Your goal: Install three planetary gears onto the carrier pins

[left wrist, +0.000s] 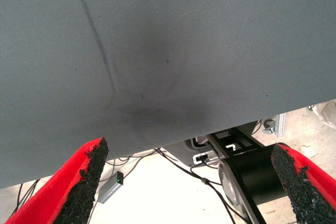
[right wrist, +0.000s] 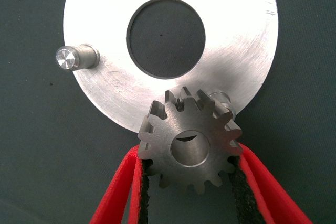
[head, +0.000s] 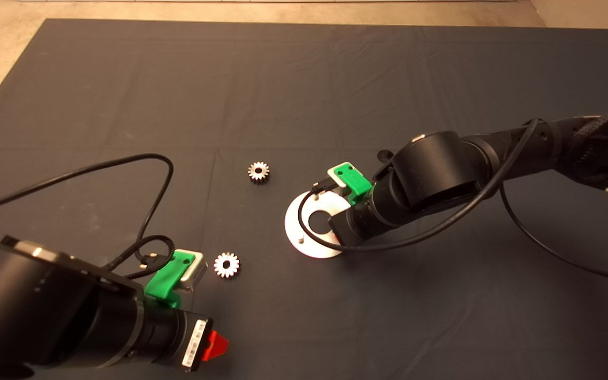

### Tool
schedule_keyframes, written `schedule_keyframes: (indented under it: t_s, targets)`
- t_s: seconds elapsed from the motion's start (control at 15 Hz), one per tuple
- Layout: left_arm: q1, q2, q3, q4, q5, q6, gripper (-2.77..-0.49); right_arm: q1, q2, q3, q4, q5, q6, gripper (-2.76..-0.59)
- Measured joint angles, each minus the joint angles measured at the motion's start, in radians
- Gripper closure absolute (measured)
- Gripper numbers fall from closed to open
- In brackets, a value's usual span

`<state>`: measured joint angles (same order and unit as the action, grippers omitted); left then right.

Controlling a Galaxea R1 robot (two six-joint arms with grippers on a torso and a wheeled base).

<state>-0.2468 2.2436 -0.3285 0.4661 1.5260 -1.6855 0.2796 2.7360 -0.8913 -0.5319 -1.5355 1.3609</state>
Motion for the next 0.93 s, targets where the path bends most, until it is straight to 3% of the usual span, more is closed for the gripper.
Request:
schedule_keyframes:
  t_s: [0.93]
  targets:
    - [0.000,-0.006,0.000,0.009,0.000,0.000,-2.22,-0.011,-0.003,-0.039,0.000,-0.001,-0.106,-0.89]
